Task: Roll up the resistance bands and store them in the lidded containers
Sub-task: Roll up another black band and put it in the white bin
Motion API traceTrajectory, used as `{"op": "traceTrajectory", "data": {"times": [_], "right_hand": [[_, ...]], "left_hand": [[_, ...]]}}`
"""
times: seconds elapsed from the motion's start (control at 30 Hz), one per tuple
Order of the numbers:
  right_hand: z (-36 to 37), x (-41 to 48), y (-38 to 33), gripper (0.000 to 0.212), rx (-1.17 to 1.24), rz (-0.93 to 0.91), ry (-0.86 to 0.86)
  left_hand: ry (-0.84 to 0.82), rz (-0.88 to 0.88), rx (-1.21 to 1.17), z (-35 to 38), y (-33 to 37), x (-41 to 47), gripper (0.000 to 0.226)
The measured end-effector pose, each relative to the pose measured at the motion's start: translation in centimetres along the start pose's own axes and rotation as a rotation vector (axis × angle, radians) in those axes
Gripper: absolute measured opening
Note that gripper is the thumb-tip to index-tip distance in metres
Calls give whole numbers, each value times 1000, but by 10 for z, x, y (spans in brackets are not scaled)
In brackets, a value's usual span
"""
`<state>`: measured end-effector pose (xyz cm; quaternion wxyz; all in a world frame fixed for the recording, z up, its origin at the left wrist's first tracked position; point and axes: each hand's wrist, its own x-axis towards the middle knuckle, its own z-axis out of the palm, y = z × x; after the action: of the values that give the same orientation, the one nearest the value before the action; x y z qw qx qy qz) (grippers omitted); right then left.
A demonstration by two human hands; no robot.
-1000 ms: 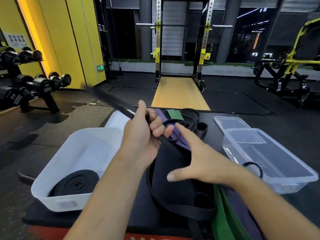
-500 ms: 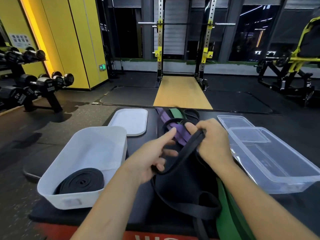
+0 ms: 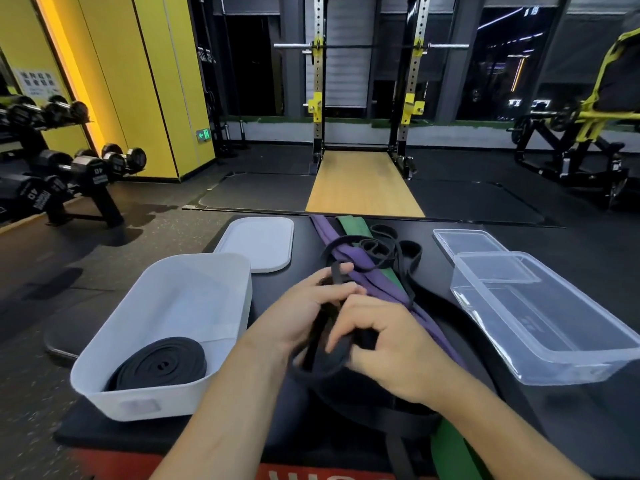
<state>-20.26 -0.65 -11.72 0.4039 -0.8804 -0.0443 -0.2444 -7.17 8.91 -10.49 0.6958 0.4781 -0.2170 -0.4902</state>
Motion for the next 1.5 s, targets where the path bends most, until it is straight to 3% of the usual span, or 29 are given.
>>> {"op": "traceTrajectory", "data": {"times": [0.1, 0.17, 0.23, 0.3, 0.33, 0.43, 0.47, 0.53, 0.7, 0.77, 0.83, 0.9, 0.97, 1.03, 1.07, 1.1, 1.17, 1.23, 1.3, 1.43, 1.5], "right_hand": [[7, -10, -5, 10, -121, -95, -19], [14, -16, -6, 11, -123, -83, -55], [16, -19, -1, 19, 26, 68, -59], [17, -18, 8, 44, 278, 264, -17], [17, -16, 14, 59, 407, 343, 27], [16, -4, 28, 74, 705, 490, 226], [14, 1, 30, 76, 765, 534, 275], [10, 8, 33, 84, 707, 560, 311], [5, 17, 46, 135, 100, 509, 225], [6, 20, 51, 122, 48, 443, 203], [10, 25, 57, 86, 296, 378, 228], [12, 30, 73, 85, 520, 420, 241], [16, 30, 81, 58, 474, 512, 224], [19, 32, 85, 18, 314, 606, 289], [15, 29, 85, 21, 50, 603, 323], [11, 28, 80, 29, -47, 611, 385], [7, 33, 68, 24, 143, 621, 521], [6, 41, 48, 19, 397, 582, 589], [9, 45, 25, 24, 572, 544, 597], [12, 47, 7, 25, 912, 576, 528], [9, 45, 9, 24, 904, 589, 503]], "left_hand": [[151, 77, 10, -8, 1, 8, 57], [254, 124, -54, -16, 0, 10, 70], [320, 161, -137, -10, 2, 7, 75], [369, 169, -238, -13, 4, 6, 83], [356, 153, -267, -14, 5, 4, 78], [298, 98, -205, -10, 4, -6, 15], [306, 102, -140, -9, 2, -9, 17], [326, 139, 34, -8, -5, -12, 18], [294, 343, 223, 3, -5, -26, 25], [194, 436, 351, 8, -1, -35, 17], [64, 504, 487, 12, 2, -47, 15], [-59, 574, 566, 16, 5, -55, 13], [-83, 663, 469, 19, 8, -58, 14], [25, 713, 203, 19, 10, -53, 15], [114, 711, 65, 18, 9, -47, 18], [208, 687, -36, 17, 8, -41, 23], [387, 577, -45, 16, 3, -29, 27], [483, 436, 130, 15, -8, -21, 19], [439, 321, 224, 15, -24, -16, 16], [324, 339, 476, 5, -40, -13, 81], [238, 324, 677, -1, -41, -15, 100]]}}
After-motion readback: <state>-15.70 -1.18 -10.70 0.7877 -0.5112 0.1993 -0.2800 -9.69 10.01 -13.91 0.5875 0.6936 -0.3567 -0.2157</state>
